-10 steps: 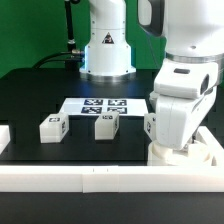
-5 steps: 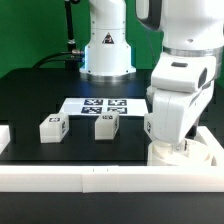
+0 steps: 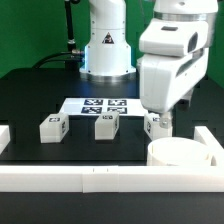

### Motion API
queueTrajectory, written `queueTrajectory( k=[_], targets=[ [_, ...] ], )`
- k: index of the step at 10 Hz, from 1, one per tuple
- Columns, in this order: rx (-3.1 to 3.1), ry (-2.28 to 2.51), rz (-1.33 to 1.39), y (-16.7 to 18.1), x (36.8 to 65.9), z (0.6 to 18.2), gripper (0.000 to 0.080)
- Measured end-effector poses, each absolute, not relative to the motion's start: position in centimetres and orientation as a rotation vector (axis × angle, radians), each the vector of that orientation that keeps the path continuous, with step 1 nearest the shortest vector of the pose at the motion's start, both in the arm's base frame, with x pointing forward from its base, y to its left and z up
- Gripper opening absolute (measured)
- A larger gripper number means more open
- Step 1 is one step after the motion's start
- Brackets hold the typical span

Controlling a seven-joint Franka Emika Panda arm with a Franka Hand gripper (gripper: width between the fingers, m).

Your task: Assemble stool

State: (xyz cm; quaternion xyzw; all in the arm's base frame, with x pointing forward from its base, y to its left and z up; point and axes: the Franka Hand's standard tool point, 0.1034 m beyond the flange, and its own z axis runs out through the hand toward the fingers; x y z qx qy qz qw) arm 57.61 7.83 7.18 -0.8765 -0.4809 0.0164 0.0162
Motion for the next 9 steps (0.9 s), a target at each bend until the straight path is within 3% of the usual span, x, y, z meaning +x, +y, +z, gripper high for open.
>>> queueTrajectory(
  k=[3,4,7,9],
  targets=[
    [-2.781,-1.418,0.078,4.7,56.1,7.2,0.0649],
    [-2.795,-1.45,-0.031,4.1,56.2,6.9,0.0649],
    [-2.848,-1.326,-0.008,4.2,55.6,6.7,0.0649],
    [-3.01,-0.827,-0.021,4.4,55.3,6.4,0.0649]
  ],
)
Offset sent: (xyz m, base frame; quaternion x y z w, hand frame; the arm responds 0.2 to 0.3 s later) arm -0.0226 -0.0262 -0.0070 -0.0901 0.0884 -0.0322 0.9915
